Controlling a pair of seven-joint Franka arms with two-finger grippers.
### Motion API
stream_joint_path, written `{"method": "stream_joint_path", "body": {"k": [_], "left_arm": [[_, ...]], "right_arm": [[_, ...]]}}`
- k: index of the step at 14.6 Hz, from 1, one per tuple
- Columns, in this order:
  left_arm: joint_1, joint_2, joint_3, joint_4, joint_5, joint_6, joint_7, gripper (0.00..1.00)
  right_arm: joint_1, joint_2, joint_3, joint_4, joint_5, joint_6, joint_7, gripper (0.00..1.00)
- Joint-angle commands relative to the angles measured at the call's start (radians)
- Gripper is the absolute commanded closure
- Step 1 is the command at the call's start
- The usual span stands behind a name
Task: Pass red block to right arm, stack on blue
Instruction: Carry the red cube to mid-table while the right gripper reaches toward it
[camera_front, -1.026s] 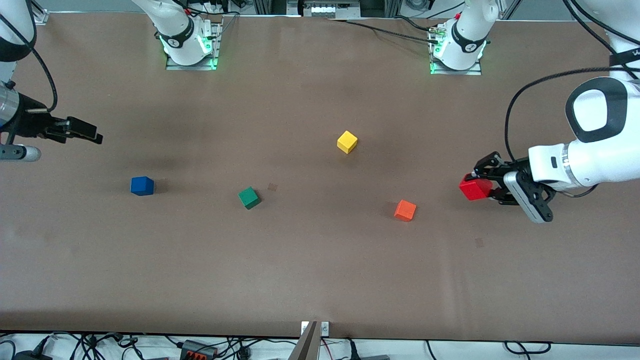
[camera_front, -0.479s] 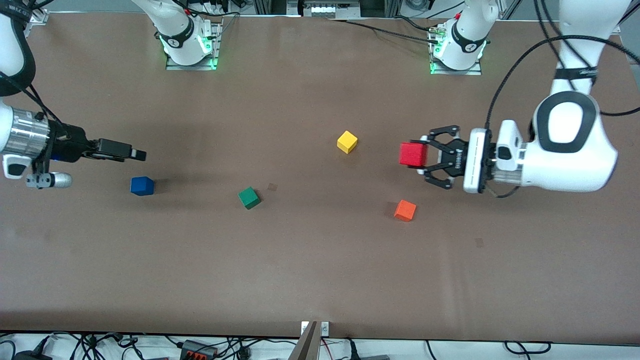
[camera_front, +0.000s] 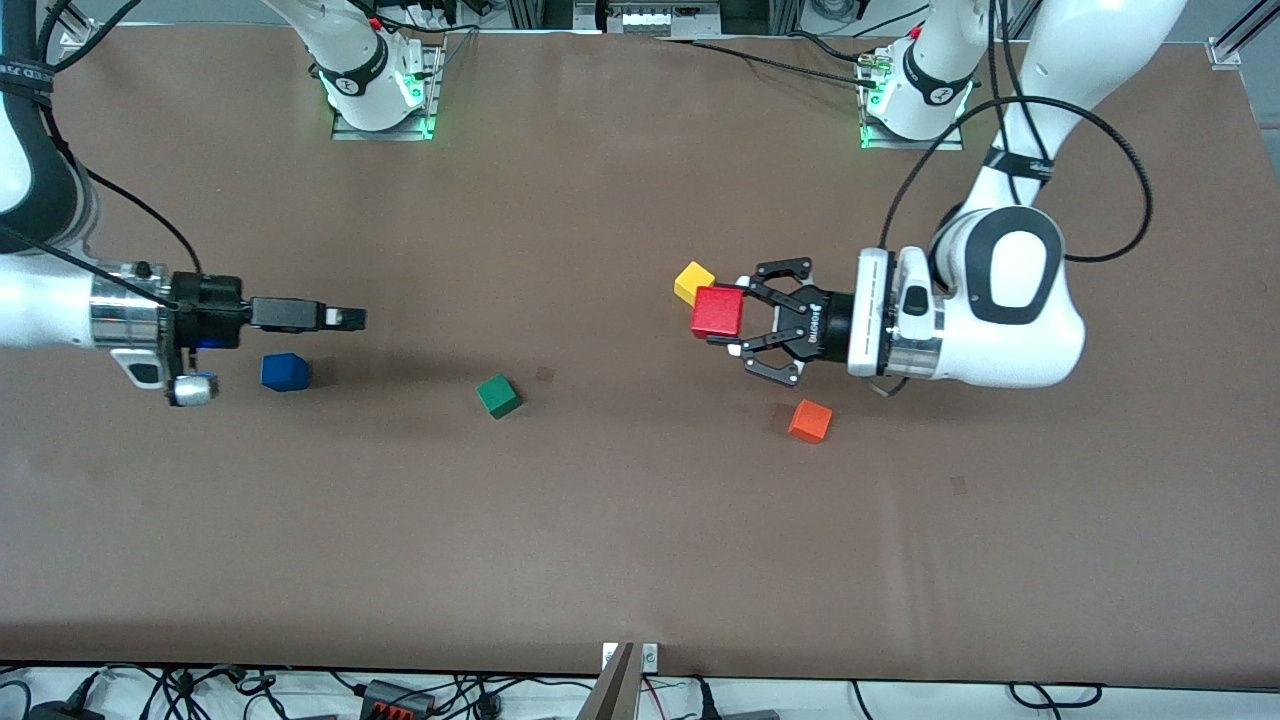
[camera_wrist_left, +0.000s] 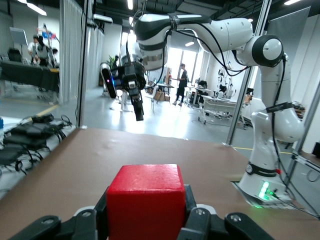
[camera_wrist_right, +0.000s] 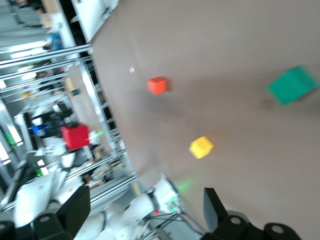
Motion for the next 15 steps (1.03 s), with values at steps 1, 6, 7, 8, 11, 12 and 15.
{"method": "stream_joint_path", "body": {"k": [1, 6, 7, 8, 11, 12, 15], "left_arm": [[-0.086, 0.043, -0.003, -0.022, -0.19, 0.098, 0.173, 0.98], [-0.218, 0.082, -0.004, -0.017, -0.428, 0.275, 0.345, 0.98], [-0.221, 0.088, -0.004, -0.017, -0.456, 0.275, 0.374, 0.98], [-0.236, 0.093, -0.004, -0.017, -0.479, 0.277, 0.391, 0.98], [-0.244, 0.096, -0.003, -0.016, -0.491, 0.277, 0.401, 0.99], [-0.243, 0.096, -0.004, -0.016, -0.491, 0.277, 0.405, 0.99], [-0.244, 0.097, -0.004, -0.011, -0.494, 0.277, 0.404, 0.99]], "right_arm": [[0.052, 0.045, -0.004, 0.014, 0.106, -0.02, -0.1, 0.0], [0.095, 0.117, -0.004, 0.014, 0.29, -0.021, -0.124, 0.0], [0.101, 0.128, -0.004, 0.014, 0.306, -0.021, -0.124, 0.0], [0.106, 0.136, -0.004, 0.013, 0.311, -0.023, -0.125, 0.0], [0.123, 0.16, -0.004, 0.008, 0.311, -0.067, -0.148, 0.0], [0.14, 0.168, -0.004, 0.008, 0.312, -0.073, -0.16, 0.0], [0.167, 0.176, -0.004, 0.01, 0.346, -0.064, -0.182, 0.0]]}}
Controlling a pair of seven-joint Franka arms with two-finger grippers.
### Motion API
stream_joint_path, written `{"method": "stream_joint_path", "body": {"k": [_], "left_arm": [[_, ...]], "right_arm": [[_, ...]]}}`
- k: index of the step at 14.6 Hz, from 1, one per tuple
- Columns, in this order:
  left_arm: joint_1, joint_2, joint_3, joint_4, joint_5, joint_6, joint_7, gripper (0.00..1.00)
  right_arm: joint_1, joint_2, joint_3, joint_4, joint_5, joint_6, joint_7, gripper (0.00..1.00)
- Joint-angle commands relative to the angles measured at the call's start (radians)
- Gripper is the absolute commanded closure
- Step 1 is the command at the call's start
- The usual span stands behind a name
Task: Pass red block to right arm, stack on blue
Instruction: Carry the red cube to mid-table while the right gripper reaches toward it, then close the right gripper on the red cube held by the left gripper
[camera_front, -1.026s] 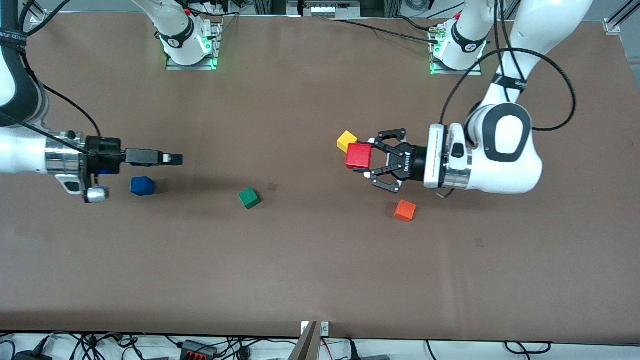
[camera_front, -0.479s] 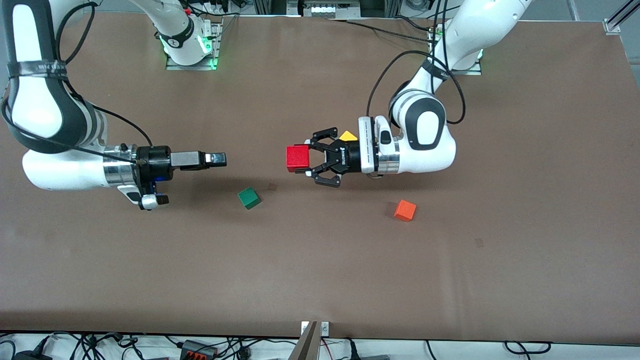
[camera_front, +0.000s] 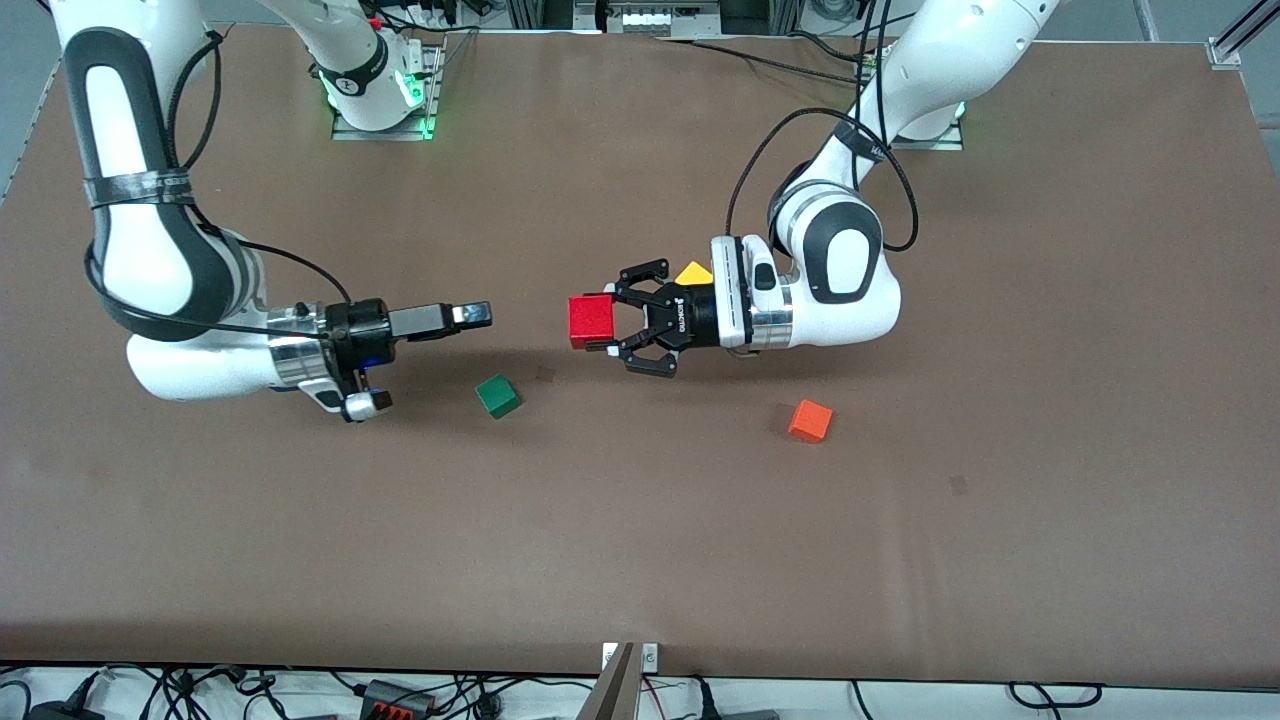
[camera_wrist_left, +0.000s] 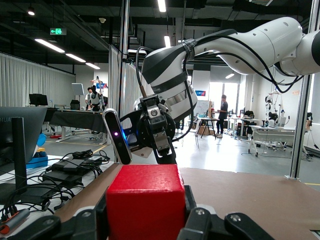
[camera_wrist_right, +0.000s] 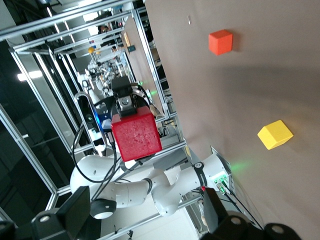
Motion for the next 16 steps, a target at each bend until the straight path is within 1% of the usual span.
{"method": "stream_joint_path", "body": {"k": [1, 4, 7, 9, 11, 12, 16], "left_arm": [[-0.009, 0.004, 0.001, 0.01, -0.041, 0.009, 0.057, 0.99], [-0.011, 0.007, 0.001, 0.012, -0.041, 0.009, 0.057, 0.99], [-0.011, 0.01, 0.001, 0.013, -0.069, 0.009, 0.071, 0.99], [-0.011, 0.01, 0.001, 0.013, -0.069, 0.009, 0.071, 0.99], [-0.015, 0.012, 0.003, 0.013, -0.069, 0.009, 0.071, 0.99], [-0.015, 0.012, 0.001, 0.013, -0.069, 0.009, 0.071, 0.99], [-0.015, 0.015, 0.003, 0.015, -0.069, 0.009, 0.071, 0.99]], "right_arm": [[0.016, 0.021, -0.006, 0.013, 0.056, -0.006, -0.025, 0.0], [0.048, 0.028, -0.006, 0.022, 0.057, 0.038, -0.068, 0.0], [0.083, 0.032, -0.007, 0.018, 0.126, 0.074, -0.13, 0.0], [0.089, 0.044, -0.007, 0.019, 0.142, 0.08, -0.142, 0.0], [0.099, 0.066, -0.007, 0.021, 0.212, 0.084, -0.166, 0.0], [0.106, 0.071, -0.007, 0.024, 0.215, 0.09, -0.166, 0.0], [0.145, 0.078, -0.007, 0.044, 0.225, 0.185, -0.159, 0.0]]}}
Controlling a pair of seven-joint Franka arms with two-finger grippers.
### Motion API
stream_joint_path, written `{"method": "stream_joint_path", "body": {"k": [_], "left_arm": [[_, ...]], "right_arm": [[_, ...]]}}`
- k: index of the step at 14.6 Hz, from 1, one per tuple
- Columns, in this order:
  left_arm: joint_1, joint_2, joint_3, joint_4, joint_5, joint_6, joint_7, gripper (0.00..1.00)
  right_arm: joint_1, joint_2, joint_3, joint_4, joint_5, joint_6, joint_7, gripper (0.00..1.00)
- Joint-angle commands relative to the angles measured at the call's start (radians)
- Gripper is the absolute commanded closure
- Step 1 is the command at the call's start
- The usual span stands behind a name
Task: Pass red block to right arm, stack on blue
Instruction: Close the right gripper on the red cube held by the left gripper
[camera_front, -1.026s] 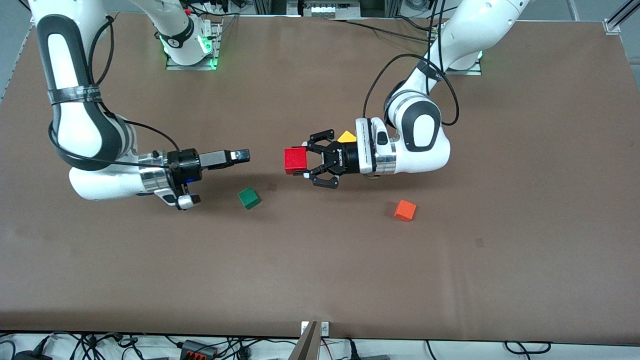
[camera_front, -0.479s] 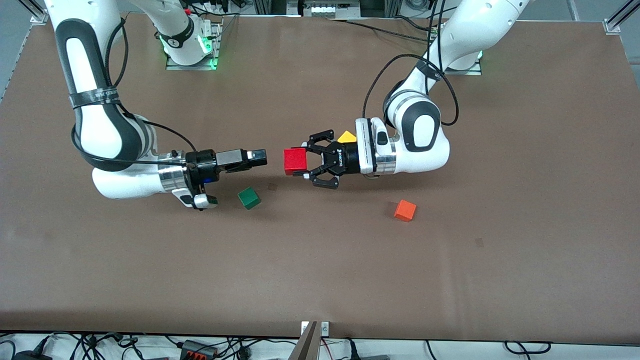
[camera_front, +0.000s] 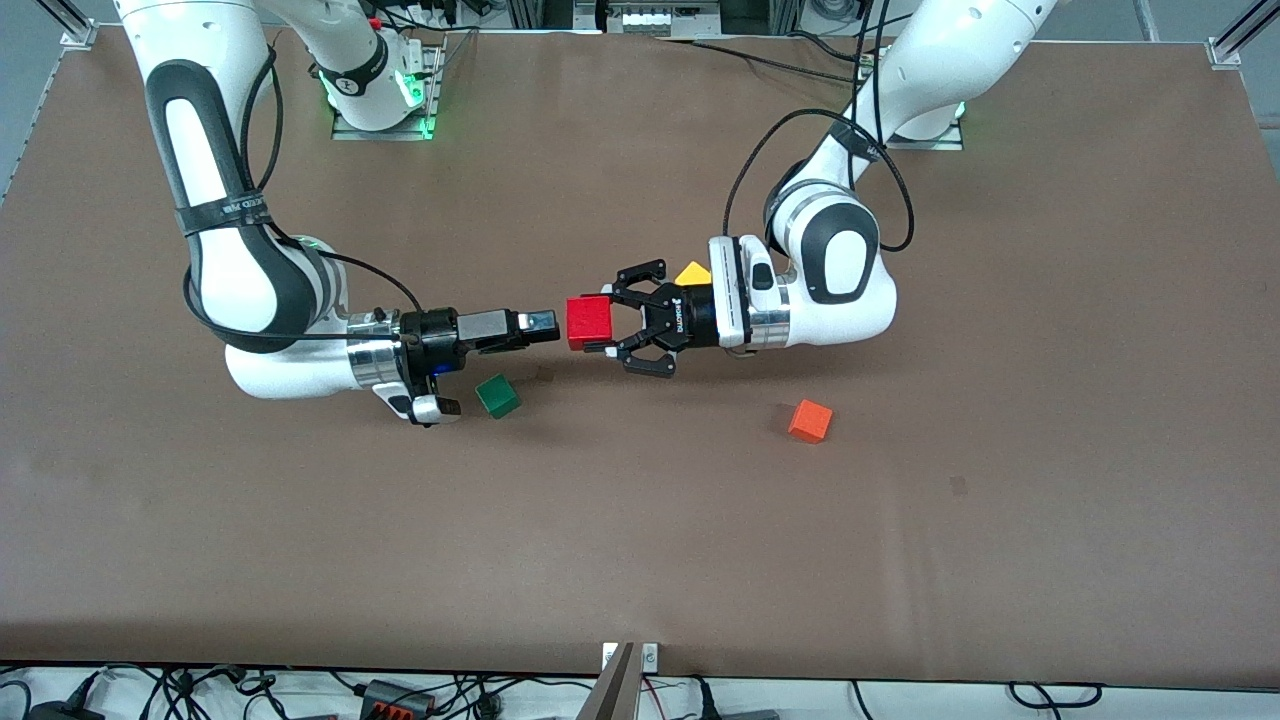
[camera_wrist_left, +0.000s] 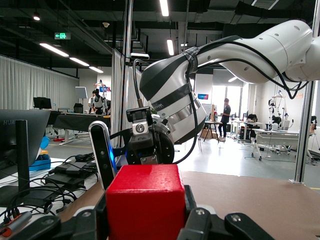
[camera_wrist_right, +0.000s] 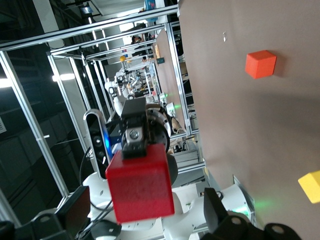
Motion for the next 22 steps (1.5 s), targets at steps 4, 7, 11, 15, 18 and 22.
{"method": "stream_joint_path", "body": {"k": [4, 7, 11, 15, 18, 22], "left_arm": [[-0.015, 0.009, 0.001, 0.013, -0.037, 0.01, 0.051, 0.99], [-0.03, 0.005, 0.001, 0.015, -0.065, 0.047, 0.051, 0.99], [-0.038, 0.007, 0.003, 0.015, -0.071, 0.047, 0.071, 0.99], [-0.038, 0.009, 0.003, 0.013, -0.071, 0.047, 0.072, 0.99], [-0.036, 0.009, 0.003, 0.013, -0.069, 0.047, 0.072, 0.99], [-0.026, 0.009, 0.004, 0.015, -0.065, 0.042, 0.074, 0.99]], "right_arm": [[0.051, 0.015, -0.007, 0.038, 0.053, 0.062, -0.002, 0.0], [0.049, 0.023, -0.007, 0.047, 0.08, 0.056, -0.013, 0.0], [0.06, 0.023, -0.007, 0.043, 0.077, 0.059, -0.013, 0.0], [0.059, 0.023, -0.007, 0.029, 0.068, 0.055, -0.014, 0.0], [0.059, 0.014, -0.007, 0.015, 0.066, 0.052, -0.013, 0.0], [0.057, -0.006, -0.007, 0.007, 0.066, 0.044, -0.002, 0.03]]}}
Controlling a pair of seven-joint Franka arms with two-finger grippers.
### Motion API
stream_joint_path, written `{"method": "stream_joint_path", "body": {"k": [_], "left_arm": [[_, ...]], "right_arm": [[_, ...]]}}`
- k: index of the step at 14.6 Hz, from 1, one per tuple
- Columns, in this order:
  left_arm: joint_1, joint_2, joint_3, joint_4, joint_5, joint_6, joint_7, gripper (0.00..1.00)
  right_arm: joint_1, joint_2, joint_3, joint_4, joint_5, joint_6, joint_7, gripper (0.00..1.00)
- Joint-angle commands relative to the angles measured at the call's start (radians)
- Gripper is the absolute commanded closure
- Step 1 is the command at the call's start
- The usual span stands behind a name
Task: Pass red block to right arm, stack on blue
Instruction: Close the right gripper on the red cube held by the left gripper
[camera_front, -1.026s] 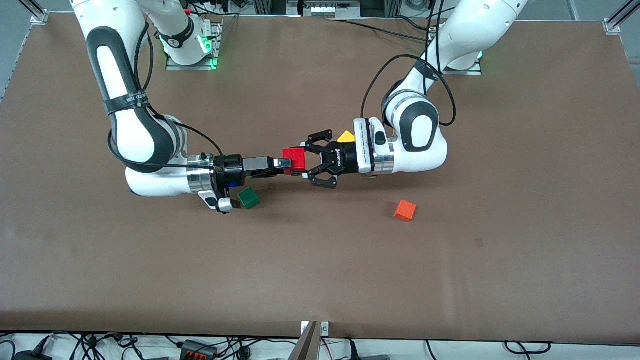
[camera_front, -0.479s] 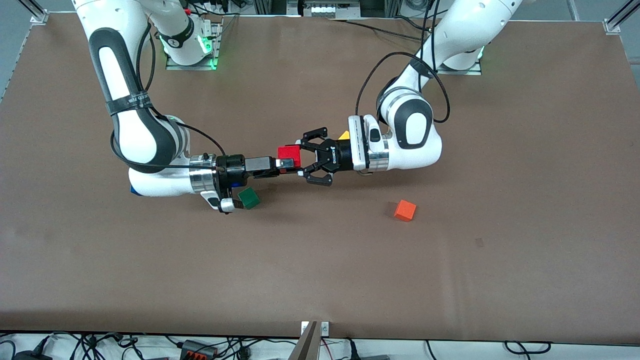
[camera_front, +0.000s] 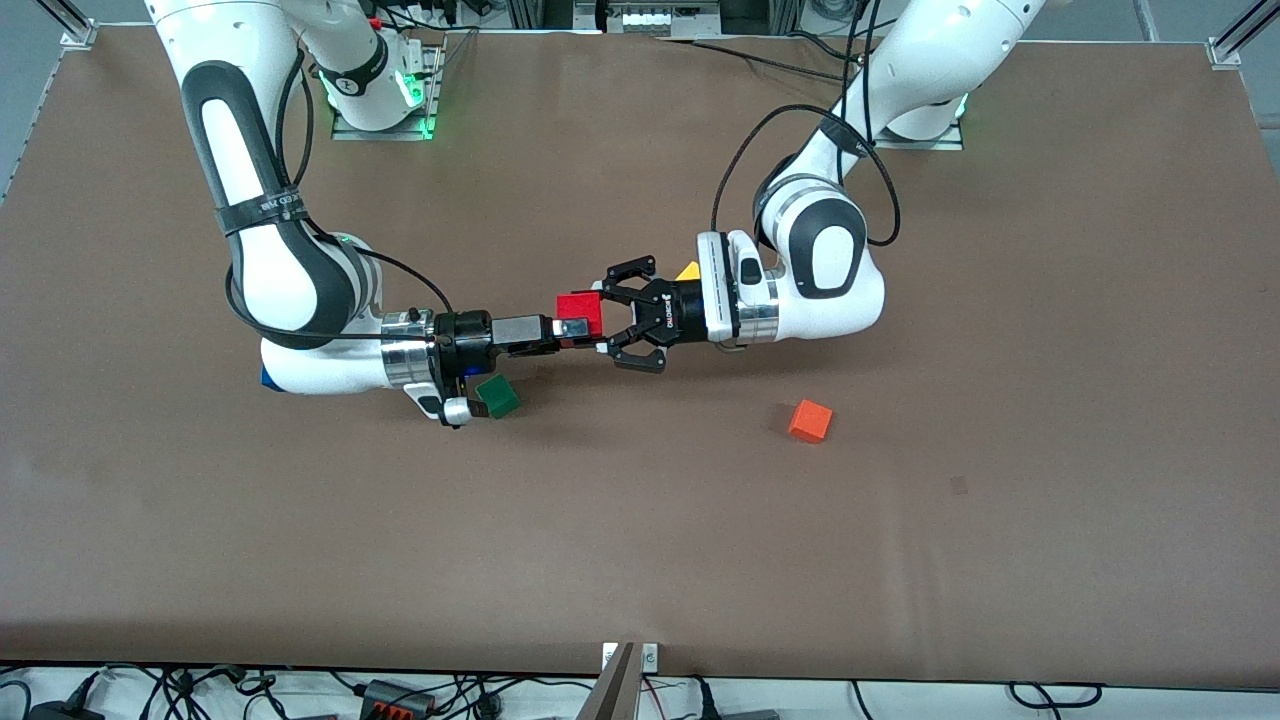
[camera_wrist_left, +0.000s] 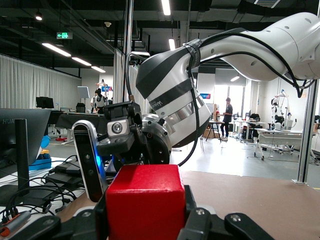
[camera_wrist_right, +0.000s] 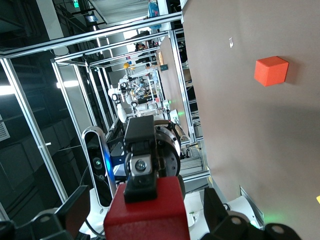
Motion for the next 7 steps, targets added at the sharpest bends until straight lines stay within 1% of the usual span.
{"method": "stream_joint_path", "body": {"k": [1, 2, 3, 4, 7], "left_arm": [[0.001, 0.008, 0.001, 0.013, -0.034, 0.02, 0.06, 0.99], [-0.001, 0.011, 0.001, 0.013, -0.037, 0.02, 0.062, 0.99], [-0.001, 0.017, 0.001, 0.015, -0.039, 0.02, 0.07, 0.99], [0.002, 0.021, 0.001, 0.015, -0.039, 0.019, 0.08, 0.99], [-0.008, 0.026, 0.001, 0.015, -0.045, 0.023, 0.084, 0.99]], "right_arm": [[0.007, -0.022, -0.006, -0.013, 0.008, -0.011, -0.01, 0.22], [0.008, -0.023, -0.008, -0.019, 0.006, -0.018, -0.017, 0.54], [0.0, -0.025, -0.008, -0.023, 0.005, -0.033, -0.019, 0.89], [0.0, -0.025, -0.014, -0.022, 0.005, -0.05, -0.02, 1.0], [0.0, -0.025, -0.014, -0.019, 0.005, -0.051, -0.019, 1.0]]}}
